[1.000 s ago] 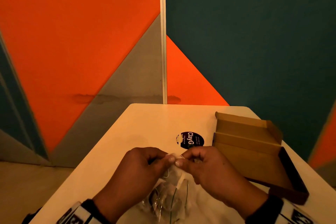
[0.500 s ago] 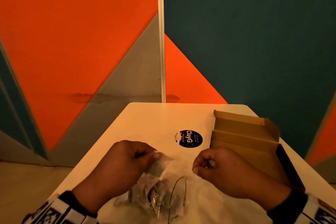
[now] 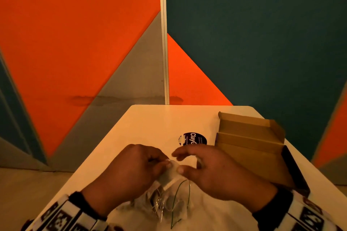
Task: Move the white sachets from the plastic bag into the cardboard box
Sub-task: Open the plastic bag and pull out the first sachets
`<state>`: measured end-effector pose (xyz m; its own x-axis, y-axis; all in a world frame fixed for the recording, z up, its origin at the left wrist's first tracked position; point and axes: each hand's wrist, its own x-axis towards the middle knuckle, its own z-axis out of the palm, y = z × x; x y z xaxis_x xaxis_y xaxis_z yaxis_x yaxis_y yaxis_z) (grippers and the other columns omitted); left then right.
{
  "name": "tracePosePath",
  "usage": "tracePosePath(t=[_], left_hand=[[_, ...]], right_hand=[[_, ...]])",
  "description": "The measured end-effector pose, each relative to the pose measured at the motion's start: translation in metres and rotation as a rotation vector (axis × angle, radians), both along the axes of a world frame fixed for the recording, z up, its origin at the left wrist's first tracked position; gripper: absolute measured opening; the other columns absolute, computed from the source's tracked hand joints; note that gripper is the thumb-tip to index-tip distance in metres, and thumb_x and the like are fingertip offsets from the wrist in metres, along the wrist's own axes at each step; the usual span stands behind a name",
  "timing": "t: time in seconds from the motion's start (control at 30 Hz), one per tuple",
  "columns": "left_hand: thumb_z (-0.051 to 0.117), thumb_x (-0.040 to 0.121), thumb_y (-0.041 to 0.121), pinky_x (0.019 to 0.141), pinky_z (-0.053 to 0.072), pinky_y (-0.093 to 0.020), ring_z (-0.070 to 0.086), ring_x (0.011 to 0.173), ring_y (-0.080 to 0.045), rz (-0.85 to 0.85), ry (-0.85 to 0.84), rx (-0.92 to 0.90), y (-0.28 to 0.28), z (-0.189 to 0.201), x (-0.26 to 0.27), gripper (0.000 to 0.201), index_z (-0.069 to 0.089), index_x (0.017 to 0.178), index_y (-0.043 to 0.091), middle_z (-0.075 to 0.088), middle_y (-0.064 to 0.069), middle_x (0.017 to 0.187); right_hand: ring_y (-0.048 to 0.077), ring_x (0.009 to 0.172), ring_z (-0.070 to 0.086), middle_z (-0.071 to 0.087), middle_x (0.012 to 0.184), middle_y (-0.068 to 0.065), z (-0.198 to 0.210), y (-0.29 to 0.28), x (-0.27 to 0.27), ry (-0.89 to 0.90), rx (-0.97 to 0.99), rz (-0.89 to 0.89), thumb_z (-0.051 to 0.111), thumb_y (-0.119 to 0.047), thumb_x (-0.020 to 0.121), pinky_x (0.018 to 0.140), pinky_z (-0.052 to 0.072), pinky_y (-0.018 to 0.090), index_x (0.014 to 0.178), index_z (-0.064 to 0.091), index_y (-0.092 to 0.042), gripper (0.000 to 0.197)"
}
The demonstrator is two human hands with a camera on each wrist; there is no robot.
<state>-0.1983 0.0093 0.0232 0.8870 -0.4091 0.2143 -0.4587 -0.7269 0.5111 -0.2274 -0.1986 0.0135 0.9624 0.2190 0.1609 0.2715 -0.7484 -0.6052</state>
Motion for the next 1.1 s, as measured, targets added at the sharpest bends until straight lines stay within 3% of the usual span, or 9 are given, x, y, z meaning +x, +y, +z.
tracePosePath(t=[0.2,0.27,0.4,0.53,0.67,0.77,0.9,0.97,1.1], left_hand=[[0.062,0.092,0.044,0.079,0.054,-0.018,0.062,0.084,0.010,0.014,-0.041,0.040,0.002,0.001,-0.002,0.016,0.076,0.097,0.039,0.073,0.026,0.091],[0.062,0.092,0.044,0.080,0.053,-0.016,0.063,0.084,0.011,0.026,-0.025,0.022,0.007,0.001,0.000,0.016,0.077,0.097,0.039,0.073,0.028,0.092],[0.066,0.091,0.040,0.078,0.056,-0.025,0.067,0.078,0.006,0.047,0.034,-0.121,0.020,-0.001,0.003,0.013,0.078,0.087,0.037,0.073,0.027,0.084],[0.069,0.089,0.034,0.069,0.055,-0.015,0.069,0.076,0.003,0.060,0.012,-0.244,0.021,-0.003,0.001,0.012,0.080,0.085,0.035,0.074,0.025,0.079],[0.070,0.088,0.032,0.063,0.051,-0.008,0.071,0.073,0.001,0.029,0.027,-0.342,0.011,-0.006,-0.004,0.011,0.080,0.086,0.033,0.076,0.021,0.078],[0.071,0.087,0.030,0.065,0.051,-0.007,0.070,0.072,0.003,0.021,0.014,-0.369,0.003,-0.008,-0.006,0.010,0.080,0.084,0.032,0.076,0.021,0.077],[0.073,0.086,0.024,0.064,0.049,-0.004,0.071,0.074,0.004,0.004,0.034,-0.432,-0.001,-0.009,-0.009,0.012,0.080,0.081,0.033,0.075,0.024,0.079],[0.073,0.084,0.032,0.065,0.051,-0.007,0.071,0.077,0.003,0.012,0.052,-0.428,0.001,-0.009,-0.009,0.008,0.080,0.086,0.033,0.075,0.025,0.084],[0.062,0.076,0.060,0.078,0.052,-0.015,0.069,0.094,0.002,-0.011,0.094,-0.406,0.016,-0.012,-0.008,0.036,0.073,0.108,0.047,0.069,0.036,0.107]], right_hand=[[-0.014,0.081,0.055,0.067,0.093,-0.025,-0.007,-0.005,0.004,0.012,0.043,-0.065,0.067,-0.047,0.088,0.064,0.037,0.010,0.096,0.072,-0.038,0.013],[-0.018,0.087,0.053,0.067,0.091,-0.028,-0.009,-0.013,0.002,0.040,0.032,-0.072,0.068,-0.045,0.088,0.067,0.039,0.008,0.093,0.073,-0.037,0.011],[-0.008,0.089,0.061,0.069,0.091,-0.024,-0.014,-0.034,0.001,0.093,0.055,-0.154,0.068,-0.042,0.088,0.079,0.047,0.015,0.090,0.075,-0.035,0.009],[0.001,0.085,0.065,0.070,0.095,-0.018,-0.014,-0.043,0.002,0.106,0.161,-0.308,0.067,-0.036,0.090,0.069,0.047,0.011,0.095,0.072,-0.031,0.008],[0.002,0.096,0.063,0.066,0.096,-0.030,0.001,-0.019,-0.011,0.014,0.363,-0.223,0.070,-0.041,0.085,0.081,0.050,0.020,0.094,0.069,-0.040,0.009],[0.001,0.077,0.062,0.067,0.089,-0.027,0.005,0.005,-0.018,0.027,0.327,-0.180,0.074,-0.049,0.079,0.068,0.049,0.020,0.088,0.070,-0.042,0.012],[-0.008,0.089,0.057,0.066,0.091,-0.026,-0.002,0.012,-0.012,0.022,0.295,-0.225,0.071,-0.044,0.085,0.071,0.041,0.013,0.090,0.073,-0.036,0.010],[-0.008,0.089,0.060,0.069,0.090,-0.024,-0.003,0.010,-0.012,0.050,0.323,-0.215,0.072,-0.041,0.085,0.071,0.041,0.011,0.088,0.075,-0.035,0.008],[-0.012,0.084,0.061,0.072,0.090,-0.019,0.000,0.002,-0.015,0.099,0.305,-0.128,0.070,-0.034,0.088,0.066,0.038,0.002,0.089,0.077,-0.031,0.007]])
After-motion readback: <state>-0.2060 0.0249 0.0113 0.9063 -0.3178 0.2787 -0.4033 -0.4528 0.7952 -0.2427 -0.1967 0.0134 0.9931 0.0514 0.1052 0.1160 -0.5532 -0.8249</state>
